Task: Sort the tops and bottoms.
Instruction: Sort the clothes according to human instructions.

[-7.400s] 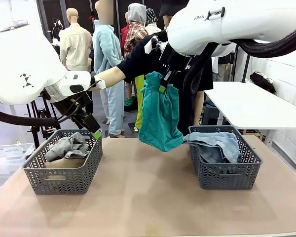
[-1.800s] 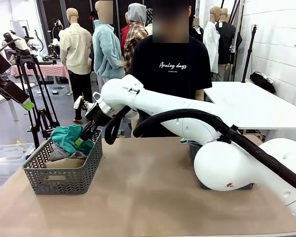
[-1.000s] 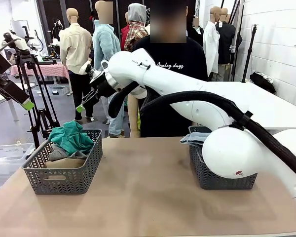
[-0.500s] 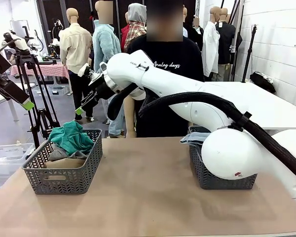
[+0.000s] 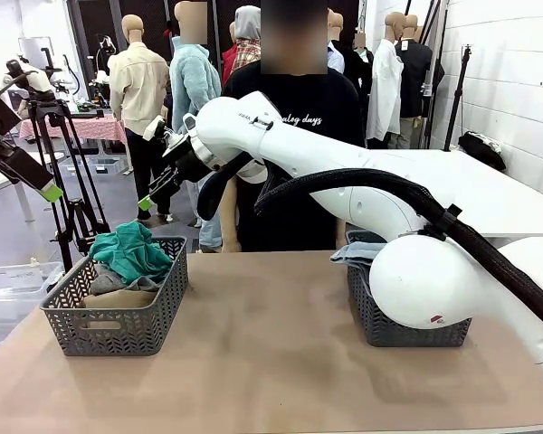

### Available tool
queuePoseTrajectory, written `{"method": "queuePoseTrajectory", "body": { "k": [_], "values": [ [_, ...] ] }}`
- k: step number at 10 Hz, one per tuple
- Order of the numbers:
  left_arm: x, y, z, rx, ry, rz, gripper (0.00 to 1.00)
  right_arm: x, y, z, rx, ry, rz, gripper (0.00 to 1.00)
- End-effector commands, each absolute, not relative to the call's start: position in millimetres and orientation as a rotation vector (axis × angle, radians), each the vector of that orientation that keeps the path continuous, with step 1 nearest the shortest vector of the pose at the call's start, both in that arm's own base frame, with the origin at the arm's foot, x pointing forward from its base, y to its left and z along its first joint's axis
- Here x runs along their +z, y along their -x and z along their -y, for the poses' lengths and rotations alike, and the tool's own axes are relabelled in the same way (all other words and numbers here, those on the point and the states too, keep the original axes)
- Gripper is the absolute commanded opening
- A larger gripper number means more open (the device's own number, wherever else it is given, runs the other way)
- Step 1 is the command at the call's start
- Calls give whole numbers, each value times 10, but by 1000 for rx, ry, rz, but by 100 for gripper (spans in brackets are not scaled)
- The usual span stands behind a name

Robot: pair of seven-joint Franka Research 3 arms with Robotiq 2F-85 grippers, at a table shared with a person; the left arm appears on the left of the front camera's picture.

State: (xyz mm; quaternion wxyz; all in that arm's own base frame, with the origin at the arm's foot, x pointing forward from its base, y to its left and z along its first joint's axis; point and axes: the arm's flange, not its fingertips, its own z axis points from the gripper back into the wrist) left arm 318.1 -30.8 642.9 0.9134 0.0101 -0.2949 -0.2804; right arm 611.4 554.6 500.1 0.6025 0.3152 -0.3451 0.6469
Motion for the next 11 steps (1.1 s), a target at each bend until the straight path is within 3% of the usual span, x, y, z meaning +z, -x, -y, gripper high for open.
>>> {"method": "queuePoseTrajectory", "body": {
  "k": [1, 11],
  "values": [
    [6435, -3183, 301, -578, -22, 602, 100, 4992, -6114, -5547, 1501, -722, 791, 100],
    [6435, -3183, 301, -578, -22, 602, 100, 4992, -6114, -5547, 1501, -722, 791, 100]
  ]
}}
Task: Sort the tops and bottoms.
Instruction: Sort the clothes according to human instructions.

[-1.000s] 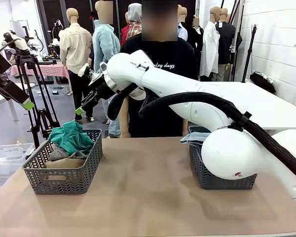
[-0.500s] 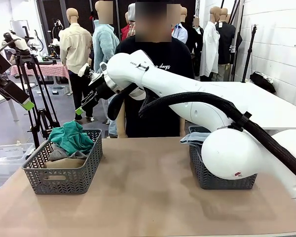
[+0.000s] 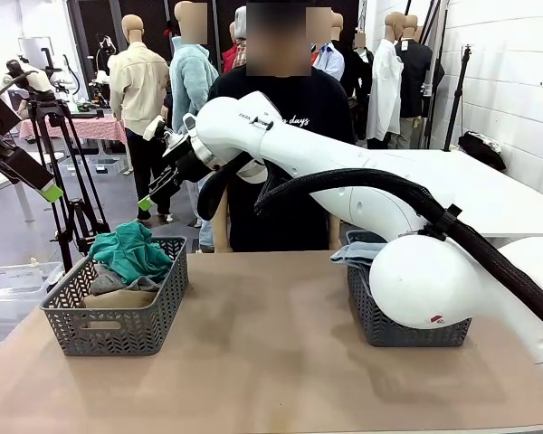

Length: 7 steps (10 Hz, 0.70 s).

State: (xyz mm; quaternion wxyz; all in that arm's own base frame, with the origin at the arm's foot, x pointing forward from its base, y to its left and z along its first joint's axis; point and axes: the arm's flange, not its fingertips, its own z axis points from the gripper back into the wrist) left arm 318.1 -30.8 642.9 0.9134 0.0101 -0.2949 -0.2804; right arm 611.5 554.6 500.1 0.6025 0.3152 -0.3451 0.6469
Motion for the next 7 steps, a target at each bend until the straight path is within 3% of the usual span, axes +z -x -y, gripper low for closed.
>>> {"method": "queuePoseTrajectory", "body": {
  "k": [1, 7],
  "values": [
    [6435, -3183, 301, -578, -22, 602, 100, 4992, -6114, -5547, 1501, -722, 791, 100],
    [6435, -3183, 301, -578, -22, 602, 100, 4992, -6114, -5547, 1501, -722, 791, 100]
  ]
}}
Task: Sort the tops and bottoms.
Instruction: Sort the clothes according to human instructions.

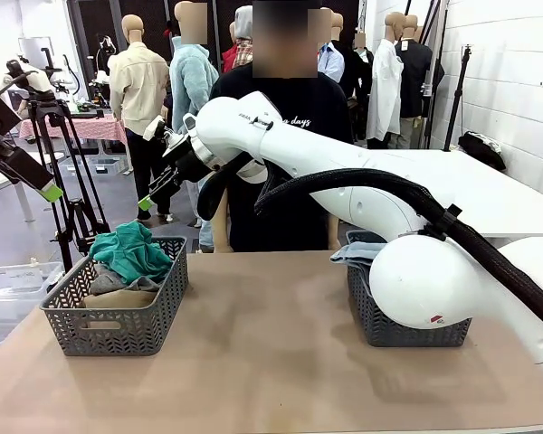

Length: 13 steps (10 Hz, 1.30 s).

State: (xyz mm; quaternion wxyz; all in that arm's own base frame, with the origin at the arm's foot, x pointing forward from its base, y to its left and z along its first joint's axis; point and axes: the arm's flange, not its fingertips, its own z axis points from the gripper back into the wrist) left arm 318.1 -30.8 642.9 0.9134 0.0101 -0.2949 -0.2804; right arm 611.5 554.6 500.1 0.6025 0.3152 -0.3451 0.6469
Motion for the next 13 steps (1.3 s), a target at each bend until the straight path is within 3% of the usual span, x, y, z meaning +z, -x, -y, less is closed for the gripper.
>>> {"method": "queuePoseTrajectory", "body": {
  "k": [1, 7, 13],
  "values": [
    [6435, -3183, 301, -578, -22, 602, 100, 4992, -6114, -5547, 1501, -722, 791, 100],
    [6435, -3183, 301, -578, -22, 602, 100, 5001, -6115, -5546, 1498, -730, 799, 100],
    [6435, -3183, 301, -578, -22, 602, 100, 5791, -5149, -4600, 1454, -579, 792, 100]
  ]
}}
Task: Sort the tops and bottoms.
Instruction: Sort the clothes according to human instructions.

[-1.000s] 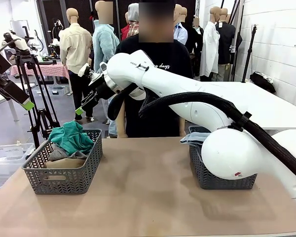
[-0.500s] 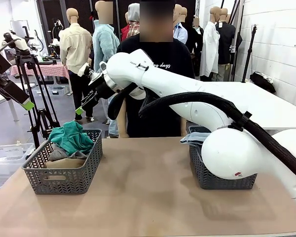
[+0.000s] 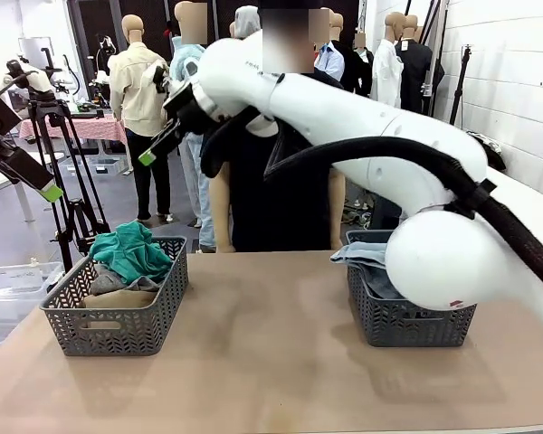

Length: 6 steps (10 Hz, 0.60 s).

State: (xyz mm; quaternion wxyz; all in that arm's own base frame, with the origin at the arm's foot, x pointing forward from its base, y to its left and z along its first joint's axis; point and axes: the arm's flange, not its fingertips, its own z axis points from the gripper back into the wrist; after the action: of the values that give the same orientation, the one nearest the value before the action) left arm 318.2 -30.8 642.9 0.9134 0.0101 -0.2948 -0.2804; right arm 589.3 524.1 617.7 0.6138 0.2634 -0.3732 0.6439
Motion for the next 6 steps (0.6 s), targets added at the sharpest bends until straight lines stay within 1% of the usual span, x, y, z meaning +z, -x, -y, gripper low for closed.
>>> {"method": "queuePoseTrajectory", "body": {
  "k": [1, 2, 3, 5, 6],
  "values": [
    [6435, -3183, 301, -578, -22, 602, 100, 5829, -4981, -4377, 1425, -578, 732, 100],
    [6435, -3183, 301, -578, -22, 602, 100, 5874, -4792, -4151, 1387, -552, 683, 100],
    [6435, -3183, 301, -578, -22, 602, 100, 5896, -4600, -3920, 1359, -525, 666, 100],
    [6435, -3183, 301, -578, -22, 602, 100, 5913, -4114, -3411, 1191, -495, 650, 100],
    [6435, -3183, 301, -578, -22, 602, 100, 5906, -3770, -3150, 1094, -486, 621, 100]
  ]
}}
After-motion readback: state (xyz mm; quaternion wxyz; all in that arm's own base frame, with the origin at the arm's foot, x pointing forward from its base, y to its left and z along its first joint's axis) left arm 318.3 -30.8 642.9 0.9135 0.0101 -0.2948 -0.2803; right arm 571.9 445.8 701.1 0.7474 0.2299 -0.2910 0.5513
